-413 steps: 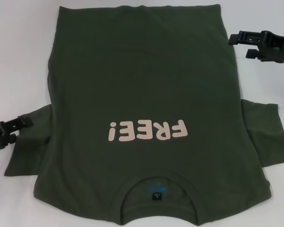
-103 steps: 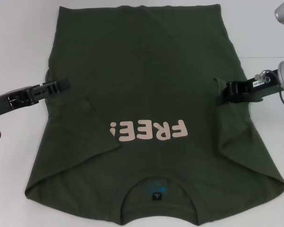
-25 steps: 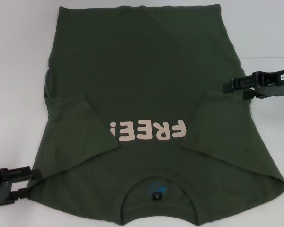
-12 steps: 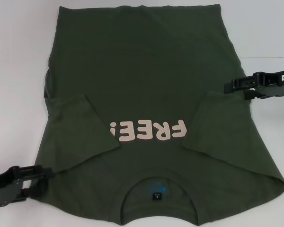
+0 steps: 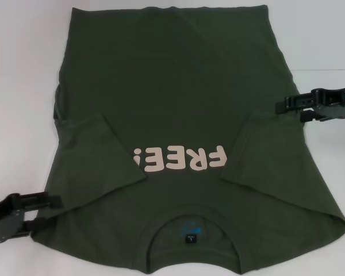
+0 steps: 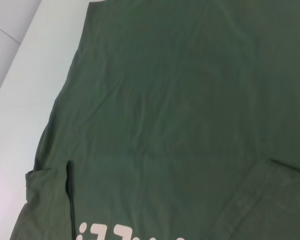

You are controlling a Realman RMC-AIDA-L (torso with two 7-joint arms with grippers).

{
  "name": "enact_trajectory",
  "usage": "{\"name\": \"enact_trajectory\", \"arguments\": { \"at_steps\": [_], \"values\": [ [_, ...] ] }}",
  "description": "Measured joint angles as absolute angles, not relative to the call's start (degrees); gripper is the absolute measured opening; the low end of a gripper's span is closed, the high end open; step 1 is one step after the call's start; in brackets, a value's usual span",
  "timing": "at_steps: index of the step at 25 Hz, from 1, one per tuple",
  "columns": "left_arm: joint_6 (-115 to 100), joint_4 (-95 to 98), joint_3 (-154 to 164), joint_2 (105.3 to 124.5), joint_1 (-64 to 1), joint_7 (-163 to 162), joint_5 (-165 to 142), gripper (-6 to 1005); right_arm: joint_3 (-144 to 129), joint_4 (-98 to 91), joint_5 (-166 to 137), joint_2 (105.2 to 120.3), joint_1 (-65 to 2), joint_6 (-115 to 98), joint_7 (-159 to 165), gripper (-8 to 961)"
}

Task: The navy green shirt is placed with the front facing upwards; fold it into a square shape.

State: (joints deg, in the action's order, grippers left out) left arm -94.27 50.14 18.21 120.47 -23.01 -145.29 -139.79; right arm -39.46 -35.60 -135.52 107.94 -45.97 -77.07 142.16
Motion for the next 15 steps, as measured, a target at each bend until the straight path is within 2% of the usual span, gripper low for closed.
{"name": "enact_trajectory", "arguments": {
  "at_steps": [15],
  "values": [
    [-93.31, 51.83, 15.90, 120.32, -20.96, -147.13, -141.51, 720, -39.28, -35.60, -135.52, 107.68, -46.02, -77.08, 142.14, 915]
  ]
}}
